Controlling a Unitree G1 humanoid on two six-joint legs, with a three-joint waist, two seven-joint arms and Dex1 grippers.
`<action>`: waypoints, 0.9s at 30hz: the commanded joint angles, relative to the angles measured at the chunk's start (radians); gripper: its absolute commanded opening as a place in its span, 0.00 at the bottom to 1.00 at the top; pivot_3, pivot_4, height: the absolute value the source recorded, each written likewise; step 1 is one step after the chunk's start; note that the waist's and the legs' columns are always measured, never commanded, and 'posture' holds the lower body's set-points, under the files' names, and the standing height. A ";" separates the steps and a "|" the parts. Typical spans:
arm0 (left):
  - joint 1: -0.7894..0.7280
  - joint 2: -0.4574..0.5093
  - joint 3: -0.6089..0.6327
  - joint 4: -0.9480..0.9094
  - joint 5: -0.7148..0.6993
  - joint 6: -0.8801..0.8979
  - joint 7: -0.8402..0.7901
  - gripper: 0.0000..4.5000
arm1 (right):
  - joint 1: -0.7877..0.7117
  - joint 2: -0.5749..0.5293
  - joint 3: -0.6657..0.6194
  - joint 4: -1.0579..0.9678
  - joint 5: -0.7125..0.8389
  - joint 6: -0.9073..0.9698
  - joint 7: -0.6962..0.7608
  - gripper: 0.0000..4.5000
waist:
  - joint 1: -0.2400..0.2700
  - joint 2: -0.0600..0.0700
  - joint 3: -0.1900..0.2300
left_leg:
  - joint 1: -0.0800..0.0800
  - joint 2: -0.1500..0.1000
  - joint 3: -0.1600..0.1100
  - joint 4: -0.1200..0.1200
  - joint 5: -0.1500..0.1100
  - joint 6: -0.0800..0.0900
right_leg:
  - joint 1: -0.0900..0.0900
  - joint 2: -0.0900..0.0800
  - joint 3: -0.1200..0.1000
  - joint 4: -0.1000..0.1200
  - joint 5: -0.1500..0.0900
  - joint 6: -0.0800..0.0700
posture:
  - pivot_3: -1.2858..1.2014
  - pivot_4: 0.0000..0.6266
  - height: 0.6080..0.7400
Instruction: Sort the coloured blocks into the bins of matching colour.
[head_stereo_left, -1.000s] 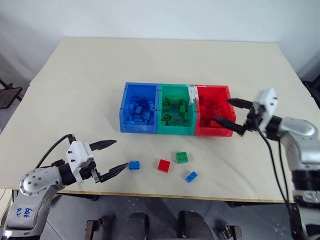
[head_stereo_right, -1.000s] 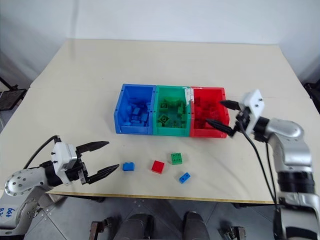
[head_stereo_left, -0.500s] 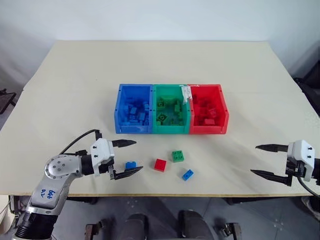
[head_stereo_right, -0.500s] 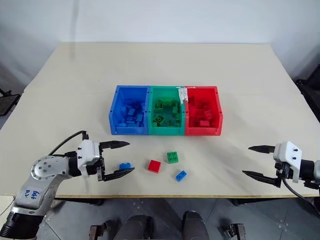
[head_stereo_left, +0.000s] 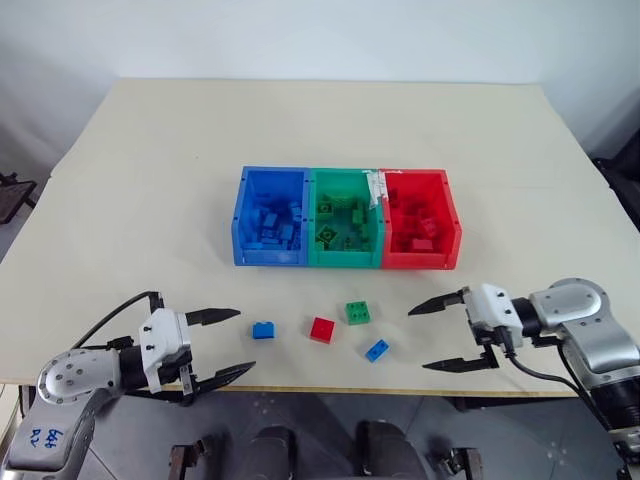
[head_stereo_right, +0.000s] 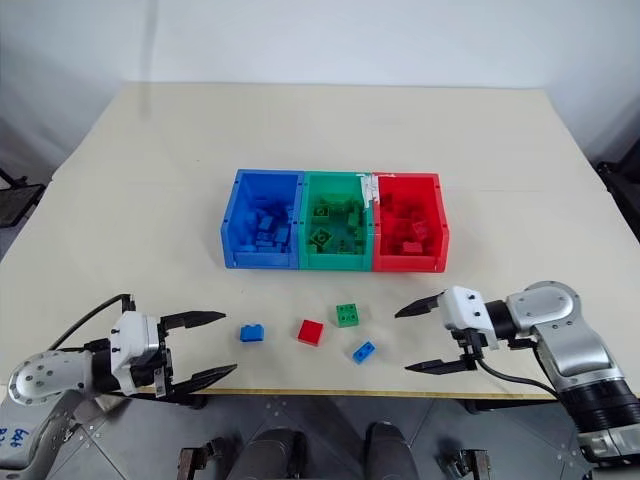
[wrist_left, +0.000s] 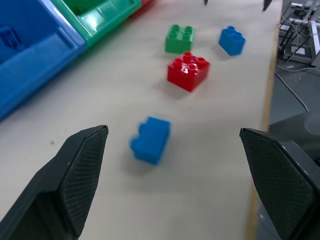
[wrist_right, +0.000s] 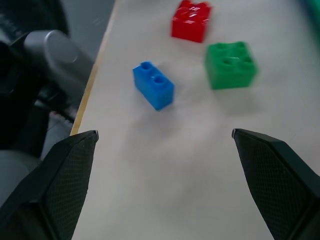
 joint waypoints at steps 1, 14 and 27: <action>0.037 -0.001 0.026 -0.077 -0.021 -0.001 0.014 1.00 | -0.033 0.026 0.052 -0.004 -0.026 -0.022 0.055 1.00 | 0.004 0.000 0.000 | 0.000 0.000 0.000 0.000 0.000 0.000 | 0.000 0.000 0.000 -0.001 0.000 0.000 | 0.52 0.24 1.00; 0.056 -0.008 0.009 -0.100 -0.013 -0.010 0.033 1.00 | -0.086 0.108 0.171 0.029 -0.114 -0.075 0.027 0.57 | 0.003 0.000 0.000 | 0.000 0.000 0.000 0.000 0.000 0.000 | 0.000 0.001 -0.004 -0.001 0.000 0.000 | 0.52 0.24 1.00; 0.102 -0.101 0.093 -0.062 -0.013 -0.039 0.151 1.00 | -0.138 0.176 0.041 -0.139 0.143 0.229 -0.075 0.10 | 0.001 0.000 0.000 | 0.000 0.001 0.000 0.000 0.000 0.000 | 0.000 0.002 -0.004 0.000 0.000 0.000 | 0.52 0.24 1.00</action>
